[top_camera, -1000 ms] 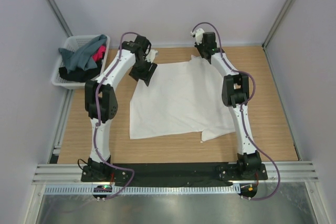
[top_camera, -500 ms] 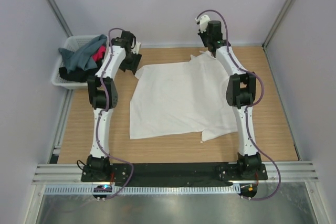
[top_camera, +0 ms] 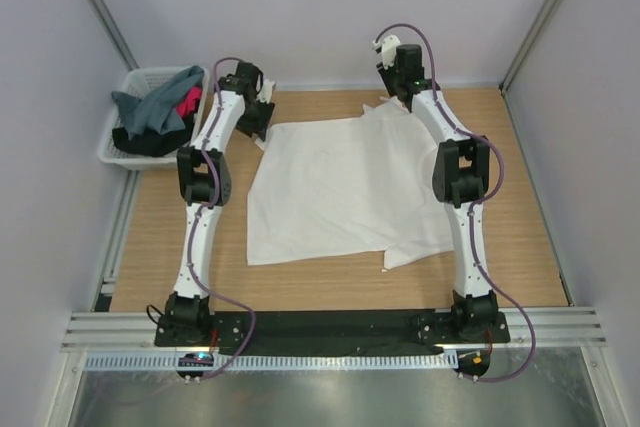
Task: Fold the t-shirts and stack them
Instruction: Flatten the tshirt out
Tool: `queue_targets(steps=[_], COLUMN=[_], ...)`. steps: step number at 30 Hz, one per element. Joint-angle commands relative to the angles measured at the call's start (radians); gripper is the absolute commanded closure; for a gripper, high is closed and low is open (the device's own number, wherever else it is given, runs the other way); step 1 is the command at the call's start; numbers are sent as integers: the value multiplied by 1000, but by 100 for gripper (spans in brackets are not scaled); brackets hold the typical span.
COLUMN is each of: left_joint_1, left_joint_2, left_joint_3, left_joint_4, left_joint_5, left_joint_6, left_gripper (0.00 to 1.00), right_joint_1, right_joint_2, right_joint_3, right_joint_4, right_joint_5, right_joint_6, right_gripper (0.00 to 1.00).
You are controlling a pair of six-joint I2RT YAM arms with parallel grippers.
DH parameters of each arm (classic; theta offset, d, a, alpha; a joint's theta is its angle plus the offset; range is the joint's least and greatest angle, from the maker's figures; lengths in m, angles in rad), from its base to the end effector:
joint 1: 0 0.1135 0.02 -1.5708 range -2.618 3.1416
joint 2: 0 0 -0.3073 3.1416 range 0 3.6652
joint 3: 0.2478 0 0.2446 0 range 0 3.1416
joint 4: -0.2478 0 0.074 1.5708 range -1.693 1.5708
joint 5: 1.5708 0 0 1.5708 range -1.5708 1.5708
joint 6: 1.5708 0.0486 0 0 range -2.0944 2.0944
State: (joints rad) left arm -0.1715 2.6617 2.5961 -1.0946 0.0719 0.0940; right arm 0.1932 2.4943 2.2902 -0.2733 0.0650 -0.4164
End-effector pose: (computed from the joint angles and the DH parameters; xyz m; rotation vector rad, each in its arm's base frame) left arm 0.5729 -0.1028 0.1874 0.3819 2.7049 -0.1202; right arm 0.6074 0.1156 0.2532 -0.5773 1.9705 -0.2055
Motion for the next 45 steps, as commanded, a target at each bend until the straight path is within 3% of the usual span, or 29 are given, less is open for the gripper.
queue_targets(steps=[1, 5, 9, 10, 14, 22, 36, 45], left_joint_1=[7, 6, 7, 7, 9, 9, 7, 7], left_joint_2=[30, 23, 9, 7, 4, -16, -42, -48], left_joint_3=[35, 7, -21, -21, -24, -53, -64, -76], left_joint_4=[16, -2, -10, -10, -16, -25, -25, -30], left_joint_5=[48, 78, 85, 86, 97, 109, 131, 135], left_joint_6=[9, 4, -2, -2, 3, 7, -4, -4], left_gripper=[55, 66, 65, 66, 86, 99, 98, 97], right_joint_1=[0, 2, 8, 9, 20, 31, 32, 31], right_joint_2=[-83, -77, -63, -60, -26, 89, 187, 201], right_joint_3=[-11, -9, -6, -5, 3, 112, 187, 204], right_joint_4=[31, 39, 40, 37, 25, -3, 40, 86], right_joint_5=[32, 44, 45, 39, 9, 2, 48, 58], right_joint_6=[-5, -2, 1, 2, 1, -15, -38, -27], right_gripper=[59, 46, 36, 35, 36, 37, 38, 47])
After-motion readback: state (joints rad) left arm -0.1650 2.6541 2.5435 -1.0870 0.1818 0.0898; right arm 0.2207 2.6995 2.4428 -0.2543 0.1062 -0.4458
